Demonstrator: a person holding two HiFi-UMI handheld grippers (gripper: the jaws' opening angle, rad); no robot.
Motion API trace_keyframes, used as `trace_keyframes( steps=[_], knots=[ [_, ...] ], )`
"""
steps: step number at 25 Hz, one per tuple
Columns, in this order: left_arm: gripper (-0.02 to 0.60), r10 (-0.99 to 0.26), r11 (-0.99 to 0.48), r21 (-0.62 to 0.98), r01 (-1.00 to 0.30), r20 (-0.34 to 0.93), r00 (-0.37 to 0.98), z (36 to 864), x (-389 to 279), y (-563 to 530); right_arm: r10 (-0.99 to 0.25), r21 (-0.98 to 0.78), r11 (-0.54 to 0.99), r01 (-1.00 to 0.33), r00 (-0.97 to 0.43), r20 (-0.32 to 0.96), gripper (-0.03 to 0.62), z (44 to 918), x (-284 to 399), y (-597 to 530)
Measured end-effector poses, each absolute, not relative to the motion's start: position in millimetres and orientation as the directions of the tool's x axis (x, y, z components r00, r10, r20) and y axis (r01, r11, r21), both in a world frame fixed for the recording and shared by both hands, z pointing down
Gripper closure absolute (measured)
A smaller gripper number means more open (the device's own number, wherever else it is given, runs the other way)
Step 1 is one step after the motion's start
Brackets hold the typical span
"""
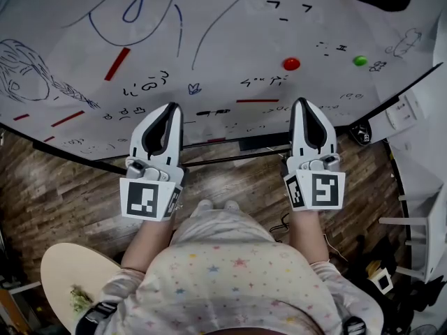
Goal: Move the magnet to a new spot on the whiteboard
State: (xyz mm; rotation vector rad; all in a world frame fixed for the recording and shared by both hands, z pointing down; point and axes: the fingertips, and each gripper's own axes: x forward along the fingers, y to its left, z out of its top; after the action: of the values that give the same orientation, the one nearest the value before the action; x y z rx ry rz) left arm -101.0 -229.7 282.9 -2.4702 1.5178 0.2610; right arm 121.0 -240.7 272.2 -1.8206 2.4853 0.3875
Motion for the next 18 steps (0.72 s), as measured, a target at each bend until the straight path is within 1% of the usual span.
trace_keyframes(
  steps=[11,18],
  knots=[
    [0.558,-0.855,-0.457,-0.066,-0.887,-0.243,0.459,291.6,-97.7,-233.0,-0.943,0.193,0.270,-0.943,-0.299,-0.144,0.594,282.5,125.8,-240.3],
    [0.558,-0.856,-0.454,-0.063,-0.889,-0.245,0.455,291.6,-97.8,-230.5,-0.941,0.193,0.272,-0.943,-0.302,-0.151,0.594,280.9,126.2,-238.5]
  ],
)
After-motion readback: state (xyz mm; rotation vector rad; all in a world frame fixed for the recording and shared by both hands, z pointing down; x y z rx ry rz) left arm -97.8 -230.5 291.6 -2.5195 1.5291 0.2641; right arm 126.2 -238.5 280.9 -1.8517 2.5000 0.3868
